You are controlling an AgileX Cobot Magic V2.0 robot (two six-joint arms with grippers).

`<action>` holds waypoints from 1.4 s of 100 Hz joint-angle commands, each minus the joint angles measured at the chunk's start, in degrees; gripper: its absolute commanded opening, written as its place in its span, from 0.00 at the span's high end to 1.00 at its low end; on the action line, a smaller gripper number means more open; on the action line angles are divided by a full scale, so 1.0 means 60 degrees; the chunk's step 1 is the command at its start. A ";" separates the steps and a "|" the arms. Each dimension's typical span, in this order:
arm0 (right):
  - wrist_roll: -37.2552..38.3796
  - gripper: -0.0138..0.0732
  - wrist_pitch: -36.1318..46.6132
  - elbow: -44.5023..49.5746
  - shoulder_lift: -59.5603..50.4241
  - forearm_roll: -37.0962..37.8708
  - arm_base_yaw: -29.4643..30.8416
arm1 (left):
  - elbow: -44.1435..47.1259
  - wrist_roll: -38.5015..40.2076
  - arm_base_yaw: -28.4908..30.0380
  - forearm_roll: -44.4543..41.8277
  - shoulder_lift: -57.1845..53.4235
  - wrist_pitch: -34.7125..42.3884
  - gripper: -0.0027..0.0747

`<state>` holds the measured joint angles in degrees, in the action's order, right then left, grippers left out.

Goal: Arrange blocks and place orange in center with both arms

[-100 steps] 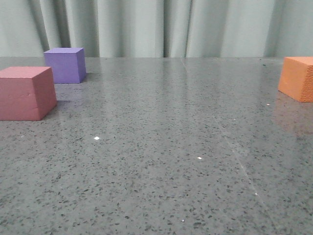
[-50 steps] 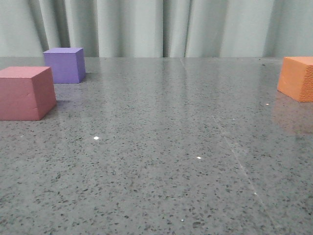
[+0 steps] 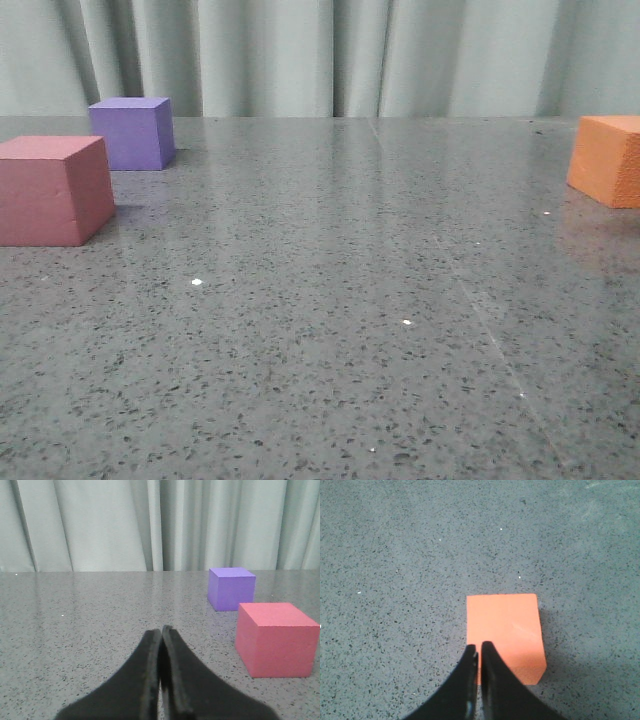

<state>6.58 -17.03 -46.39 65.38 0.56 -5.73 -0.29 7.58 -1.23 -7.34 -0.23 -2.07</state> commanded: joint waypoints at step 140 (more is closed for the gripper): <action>-0.0187 0.11 -0.3533 -0.4239 0.2662 0.0754 0.0570 | 0.0526 0.0018 0.0015 0.0076 -0.0318 0.0725 0.99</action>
<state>6.44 -41.30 -69.73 83.05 4.58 -2.58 -0.29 7.58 -1.23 -7.34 -0.23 -2.07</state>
